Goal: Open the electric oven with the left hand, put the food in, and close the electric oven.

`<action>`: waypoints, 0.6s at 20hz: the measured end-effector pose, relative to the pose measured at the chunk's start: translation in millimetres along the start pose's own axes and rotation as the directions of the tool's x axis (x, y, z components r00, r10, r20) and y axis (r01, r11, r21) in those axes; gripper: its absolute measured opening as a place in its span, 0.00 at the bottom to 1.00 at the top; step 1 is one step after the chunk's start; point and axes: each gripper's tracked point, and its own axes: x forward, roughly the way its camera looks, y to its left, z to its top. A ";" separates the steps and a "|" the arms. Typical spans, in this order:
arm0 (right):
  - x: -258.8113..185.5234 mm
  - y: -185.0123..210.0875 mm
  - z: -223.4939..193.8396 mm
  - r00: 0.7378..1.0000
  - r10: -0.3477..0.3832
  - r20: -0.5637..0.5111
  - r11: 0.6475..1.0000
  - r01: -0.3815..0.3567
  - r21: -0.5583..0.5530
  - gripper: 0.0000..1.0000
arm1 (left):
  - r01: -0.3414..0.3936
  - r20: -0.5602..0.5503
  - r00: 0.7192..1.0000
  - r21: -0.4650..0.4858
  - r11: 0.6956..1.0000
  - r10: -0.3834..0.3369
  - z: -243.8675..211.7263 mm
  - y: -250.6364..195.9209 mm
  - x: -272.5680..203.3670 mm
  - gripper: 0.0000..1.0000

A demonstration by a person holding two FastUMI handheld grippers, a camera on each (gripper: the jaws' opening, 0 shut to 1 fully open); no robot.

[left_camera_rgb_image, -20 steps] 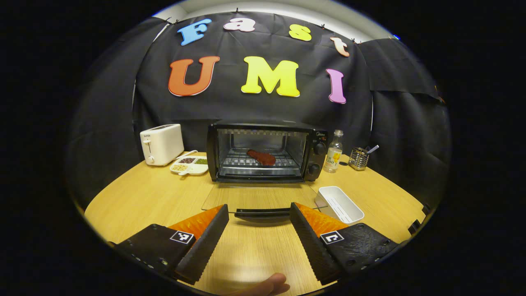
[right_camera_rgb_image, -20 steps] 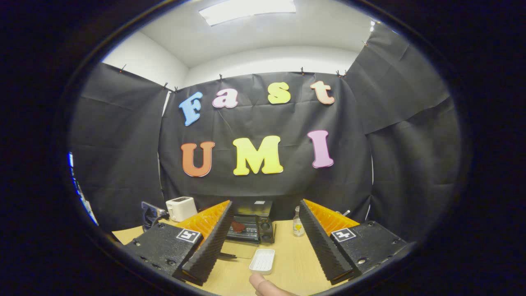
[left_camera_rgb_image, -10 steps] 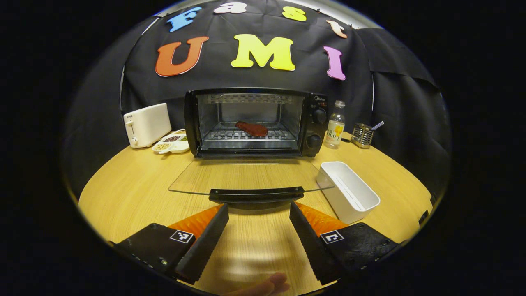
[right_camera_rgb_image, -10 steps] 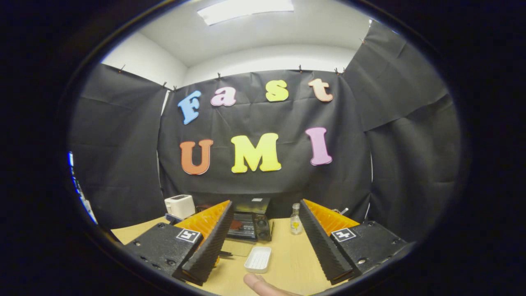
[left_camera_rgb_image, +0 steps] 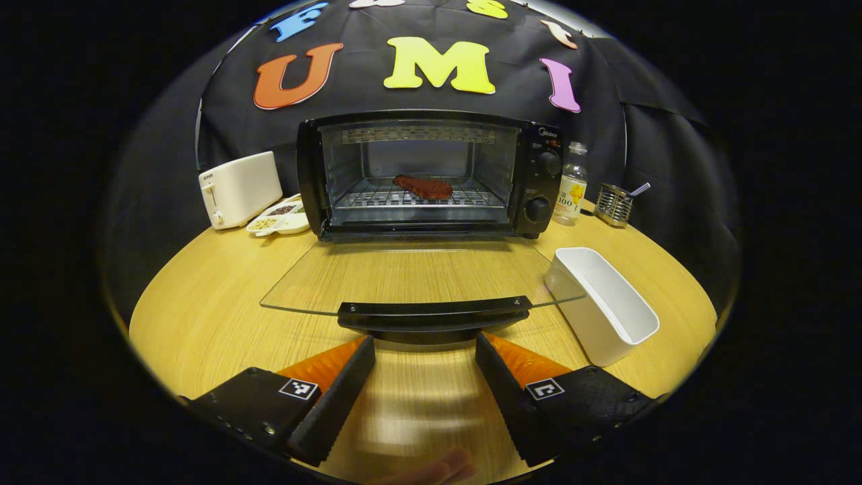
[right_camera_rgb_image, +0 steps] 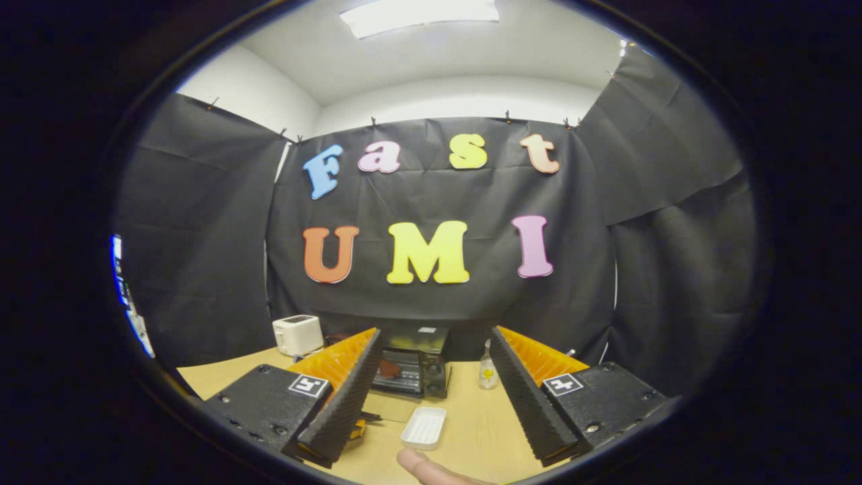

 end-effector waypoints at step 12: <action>0.3 1.5 -2.6 1.000 -0.025 -0.012 1.000 0.025 -0.015 1.00 | -0.011 -0.033 0.999 0.038 0.999 0.012 -1.7 1.6 4.2 0.98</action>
